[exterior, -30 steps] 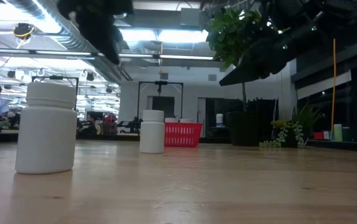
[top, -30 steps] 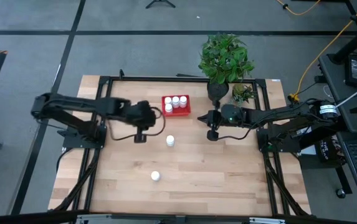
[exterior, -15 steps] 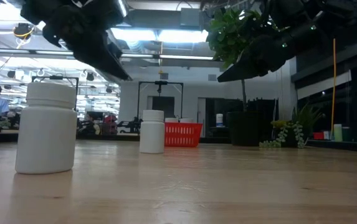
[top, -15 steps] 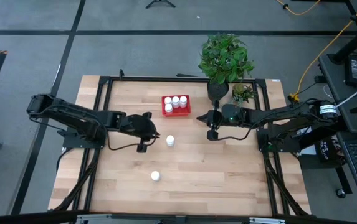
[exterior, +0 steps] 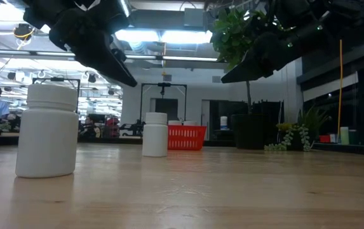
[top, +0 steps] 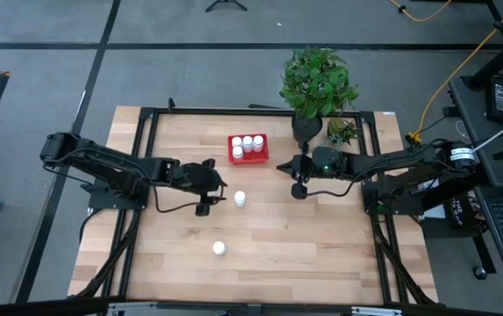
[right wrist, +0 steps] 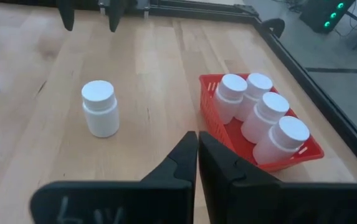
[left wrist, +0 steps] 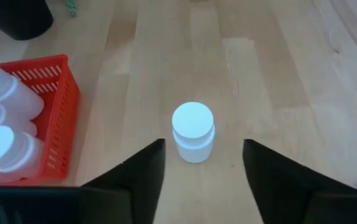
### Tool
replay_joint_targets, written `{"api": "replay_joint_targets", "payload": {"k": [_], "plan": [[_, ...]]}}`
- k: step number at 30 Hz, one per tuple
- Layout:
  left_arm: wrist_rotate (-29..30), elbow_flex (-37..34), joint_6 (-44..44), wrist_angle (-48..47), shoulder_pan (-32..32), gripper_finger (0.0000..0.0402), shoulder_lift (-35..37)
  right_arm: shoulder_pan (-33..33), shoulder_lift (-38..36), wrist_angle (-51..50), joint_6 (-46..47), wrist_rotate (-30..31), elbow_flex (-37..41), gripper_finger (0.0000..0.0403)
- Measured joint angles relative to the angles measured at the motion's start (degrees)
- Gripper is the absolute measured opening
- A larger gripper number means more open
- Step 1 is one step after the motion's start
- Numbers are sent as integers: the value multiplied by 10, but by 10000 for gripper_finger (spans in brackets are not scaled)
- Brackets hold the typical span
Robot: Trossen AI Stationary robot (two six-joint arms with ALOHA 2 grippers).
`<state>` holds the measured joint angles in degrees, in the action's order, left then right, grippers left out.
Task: Pick and place pill bottles into a basket
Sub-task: Put the white pill bottle into the red bin
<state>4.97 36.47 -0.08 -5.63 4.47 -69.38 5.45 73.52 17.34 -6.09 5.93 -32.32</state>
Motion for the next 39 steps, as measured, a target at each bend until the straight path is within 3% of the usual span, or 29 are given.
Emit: {"api": "replay_joint_targets", "payload": {"k": [7, 16, 21, 29, 39], "plan": [[0, 0, 20, -1, 0, 248, 0, 0, 0, 0, 20, 0, 0, 20], [63, 0, -51, 9, 0, 248, -2, 0, 0, 0, 29, 0, 0, 20], [64, 8, -54, 11, 0, 247, -35, 0, 0, 0, 29, 0, 0, 20], [52, 115, -43, -114, 0, 247, -160, 0, 0, 2, 29, 0, 0, 20], [17, 211, -17, -179, -1, 247, -229, 0, 0, 3, 27, 0, 0, 20]]}}
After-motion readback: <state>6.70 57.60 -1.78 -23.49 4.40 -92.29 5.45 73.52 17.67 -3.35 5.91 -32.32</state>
